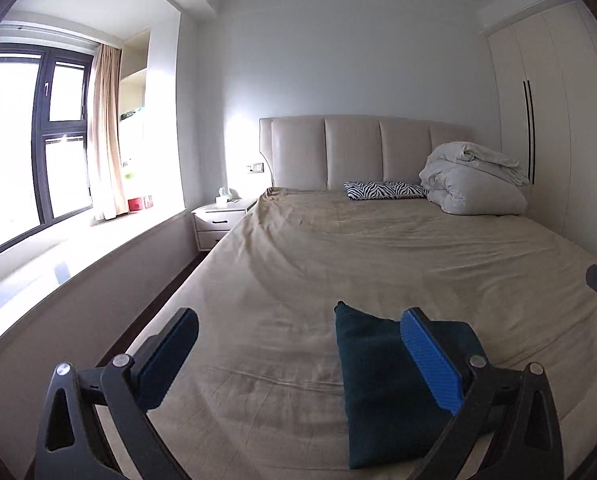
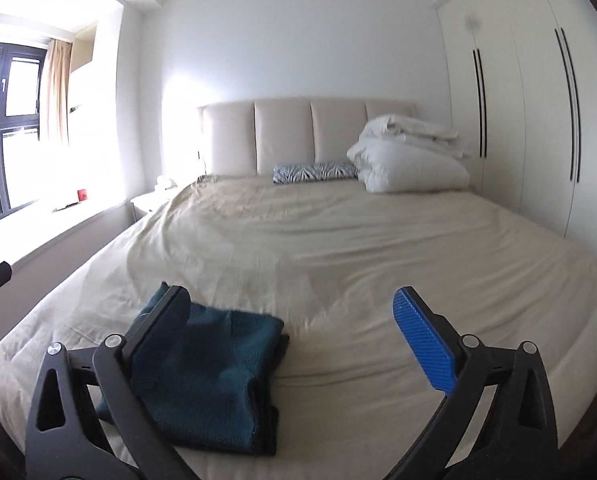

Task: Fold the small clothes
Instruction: 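Open both grippers and lift them away from the folded sweater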

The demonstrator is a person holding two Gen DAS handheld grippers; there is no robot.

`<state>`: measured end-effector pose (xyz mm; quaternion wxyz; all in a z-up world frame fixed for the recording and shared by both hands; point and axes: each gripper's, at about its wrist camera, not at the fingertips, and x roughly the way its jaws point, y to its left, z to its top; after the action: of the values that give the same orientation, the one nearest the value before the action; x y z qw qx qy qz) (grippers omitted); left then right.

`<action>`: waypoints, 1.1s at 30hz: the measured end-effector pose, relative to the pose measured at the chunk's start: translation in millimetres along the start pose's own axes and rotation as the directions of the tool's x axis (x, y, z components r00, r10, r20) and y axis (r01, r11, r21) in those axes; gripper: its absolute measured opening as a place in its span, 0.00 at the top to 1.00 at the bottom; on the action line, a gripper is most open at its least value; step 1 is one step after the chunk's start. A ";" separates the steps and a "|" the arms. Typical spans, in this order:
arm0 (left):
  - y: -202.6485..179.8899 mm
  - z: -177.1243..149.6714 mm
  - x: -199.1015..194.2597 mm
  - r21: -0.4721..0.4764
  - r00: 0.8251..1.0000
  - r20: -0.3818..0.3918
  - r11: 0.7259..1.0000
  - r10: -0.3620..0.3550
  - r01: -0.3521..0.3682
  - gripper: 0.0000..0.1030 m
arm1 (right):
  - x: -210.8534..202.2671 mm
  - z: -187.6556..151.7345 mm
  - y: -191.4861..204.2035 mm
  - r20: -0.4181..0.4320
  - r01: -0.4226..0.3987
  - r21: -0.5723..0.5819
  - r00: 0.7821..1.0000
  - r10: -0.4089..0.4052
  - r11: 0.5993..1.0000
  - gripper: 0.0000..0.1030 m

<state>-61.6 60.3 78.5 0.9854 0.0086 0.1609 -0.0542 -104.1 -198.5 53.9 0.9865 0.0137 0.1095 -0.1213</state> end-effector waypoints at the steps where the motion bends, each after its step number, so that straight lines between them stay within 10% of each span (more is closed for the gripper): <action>1: 1.7 2.3 -2.5 -0.014 1.000 -0.030 1.000 0.005 -0.005 0.00 | -6.0 8.5 2.9 -0.005 -0.019 0.005 1.000 0.019 1.000 0.00; 11: -16.5 -4.9 -12.5 0.018 0.989 -0.142 0.999 0.028 -0.026 0.00 | -42.9 36.3 33.0 -0.098 -0.012 -0.018 0.995 0.010 1.000 0.00; 19: -21.7 -38.1 13.2 0.002 0.947 -0.317 0.999 0.049 -0.050 0.00 | 1.7 -15.1 50.5 -0.359 -0.013 0.000 0.933 0.012 1.000 0.00; 33: -32.1 -67.2 34.4 0.005 0.906 -0.422 1.000 0.023 -0.023 0.00 | 42.8 -62.8 59.0 -0.529 0.000 -0.031 0.848 -0.017 1.000 0.00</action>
<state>-53.9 27.1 3.9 0.9279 0.0221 0.3700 -0.0393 -62.7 -148.0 -16.7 0.9177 0.0314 0.3789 -0.1156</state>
